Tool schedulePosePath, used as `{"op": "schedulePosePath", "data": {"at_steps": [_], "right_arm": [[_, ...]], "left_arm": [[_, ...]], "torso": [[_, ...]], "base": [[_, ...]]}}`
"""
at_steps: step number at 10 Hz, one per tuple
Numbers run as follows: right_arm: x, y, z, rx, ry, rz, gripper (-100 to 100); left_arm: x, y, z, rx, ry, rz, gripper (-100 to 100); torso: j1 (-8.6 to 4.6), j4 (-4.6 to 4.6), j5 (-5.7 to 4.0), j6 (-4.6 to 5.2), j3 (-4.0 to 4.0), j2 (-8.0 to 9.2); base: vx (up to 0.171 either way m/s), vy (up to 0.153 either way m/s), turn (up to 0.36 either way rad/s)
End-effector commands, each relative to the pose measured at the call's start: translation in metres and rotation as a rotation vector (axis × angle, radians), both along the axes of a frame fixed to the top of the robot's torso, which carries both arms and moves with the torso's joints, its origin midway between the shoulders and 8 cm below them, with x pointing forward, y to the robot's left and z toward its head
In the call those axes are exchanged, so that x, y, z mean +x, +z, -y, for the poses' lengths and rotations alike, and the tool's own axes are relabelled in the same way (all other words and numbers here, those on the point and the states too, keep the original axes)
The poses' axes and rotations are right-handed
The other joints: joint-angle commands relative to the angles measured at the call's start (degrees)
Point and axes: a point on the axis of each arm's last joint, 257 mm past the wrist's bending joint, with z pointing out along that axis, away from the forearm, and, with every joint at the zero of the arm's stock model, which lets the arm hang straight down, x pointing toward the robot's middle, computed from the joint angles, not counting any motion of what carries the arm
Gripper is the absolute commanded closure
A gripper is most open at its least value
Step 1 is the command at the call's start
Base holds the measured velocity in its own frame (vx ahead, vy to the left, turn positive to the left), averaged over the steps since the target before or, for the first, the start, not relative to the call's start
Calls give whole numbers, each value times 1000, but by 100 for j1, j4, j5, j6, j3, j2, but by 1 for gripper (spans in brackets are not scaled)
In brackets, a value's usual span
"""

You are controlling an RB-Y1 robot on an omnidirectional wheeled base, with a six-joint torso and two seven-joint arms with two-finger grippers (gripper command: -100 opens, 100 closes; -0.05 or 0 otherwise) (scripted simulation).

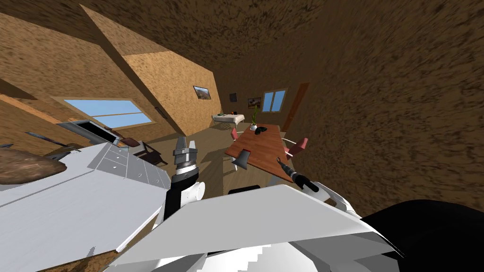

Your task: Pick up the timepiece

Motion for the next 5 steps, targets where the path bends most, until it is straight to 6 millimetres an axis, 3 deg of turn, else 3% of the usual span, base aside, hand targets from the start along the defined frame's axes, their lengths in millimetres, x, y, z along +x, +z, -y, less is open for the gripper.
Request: {"op": "schedulePosePath", "data": {"at_steps": [1, 2, 4, 5], "right_arm": [[-12, -14, 14, -29, -9, -45, -100], [-12, -15, 15, -30, -10, -46, -100], [-37, -35, 50, -119, -23, -160, -100], [-40, -37, 53, -122, -28, -168, -100]], "left_arm": [[0, 0, 0, 0, 0, 0, 0], [0, 0, 0, 0, 0, 0, 0], [0, 0, 0, 0, 0, 0, 0], [0, 0, 0, 0, 0, 0, 0]], "torso": [[0, 0, 0, 0, 0, 0], [-6, 0, -2, 8, 1, 4], [-10, 2, -3, 3, 7, 13], [-5, 1, -2, 0, 1, 2]], "base": [[38, 34, 107], [12, 11, -61], [33, 38, 293], [42, 32, 100]]}}
